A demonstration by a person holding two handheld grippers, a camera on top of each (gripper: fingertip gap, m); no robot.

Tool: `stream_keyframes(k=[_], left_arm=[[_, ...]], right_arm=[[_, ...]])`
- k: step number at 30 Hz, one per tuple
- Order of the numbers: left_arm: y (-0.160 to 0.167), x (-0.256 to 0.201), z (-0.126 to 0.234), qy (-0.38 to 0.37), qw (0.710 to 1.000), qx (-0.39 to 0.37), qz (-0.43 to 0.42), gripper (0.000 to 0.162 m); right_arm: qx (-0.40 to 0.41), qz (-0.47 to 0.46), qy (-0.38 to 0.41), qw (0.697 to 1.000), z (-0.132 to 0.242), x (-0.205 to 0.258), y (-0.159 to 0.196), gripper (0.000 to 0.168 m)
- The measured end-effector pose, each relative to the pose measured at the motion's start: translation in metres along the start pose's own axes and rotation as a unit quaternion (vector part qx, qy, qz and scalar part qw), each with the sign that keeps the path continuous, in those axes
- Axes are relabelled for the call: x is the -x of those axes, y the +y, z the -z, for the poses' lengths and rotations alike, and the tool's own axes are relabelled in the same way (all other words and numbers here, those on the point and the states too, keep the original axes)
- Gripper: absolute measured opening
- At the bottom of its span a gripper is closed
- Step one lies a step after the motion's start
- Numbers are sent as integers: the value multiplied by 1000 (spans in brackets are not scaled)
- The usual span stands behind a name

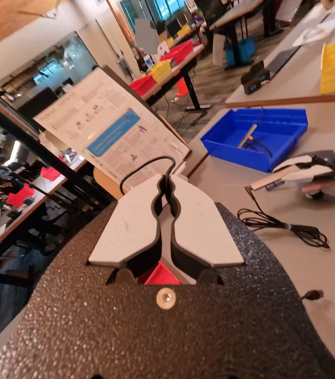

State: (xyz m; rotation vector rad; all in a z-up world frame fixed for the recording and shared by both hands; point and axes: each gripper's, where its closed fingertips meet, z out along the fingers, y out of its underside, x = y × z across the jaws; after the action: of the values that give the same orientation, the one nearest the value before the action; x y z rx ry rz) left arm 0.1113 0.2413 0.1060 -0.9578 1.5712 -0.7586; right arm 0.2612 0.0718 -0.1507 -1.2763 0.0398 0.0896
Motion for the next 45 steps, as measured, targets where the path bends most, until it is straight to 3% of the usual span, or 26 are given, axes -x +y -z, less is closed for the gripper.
stream_keyframes(k=[7,11,16,19,22,24,28,33,35,38,41,43,45], left_arm=[[75,-60,-35,87,995,-25,-39,2],[156,-113,-38,112,984,-27,-136,2],[279,-180,-12,183,954,99,-215,2],[316,-204,15,238,942,140,-190,5],[341,-204,38,265,932,209,-135,26],[345,-192,45,253,933,236,-96,30],[300,-180,37,232,953,195,20,33],[262,-165,-4,62,957,266,95,31],[253,-189,-26,63,950,280,125,31],[269,-223,-53,83,934,332,99,33],[301,-222,-66,43,914,401,33,32],[315,-215,-70,20,904,427,23,22],[316,-220,-77,42,906,418,48,13]], right_arm=[[-4,-2,3,1000,1,-1,-1,25],[-7,-4,5,1000,1,-2,-2,25],[-6,-2,5,1000,1,-2,-1,25],[-3,3,4,1000,1,-1,-1,25],[1,9,2,1000,0,1,1,25],[3,11,1,1000,-1,2,1,25],[3,12,1,1000,-1,2,1,25],[6,14,1,1000,-1,2,2,25],[7,15,-1,1000,-2,3,2,25],[3,14,-1,1000,-1,3,1,25],[-2,12,-3,1000,0,3,0,25],[-3,8,-4,1000,1,2,-1,25],[-2,5,-5,1000,0,2,-1,25]])
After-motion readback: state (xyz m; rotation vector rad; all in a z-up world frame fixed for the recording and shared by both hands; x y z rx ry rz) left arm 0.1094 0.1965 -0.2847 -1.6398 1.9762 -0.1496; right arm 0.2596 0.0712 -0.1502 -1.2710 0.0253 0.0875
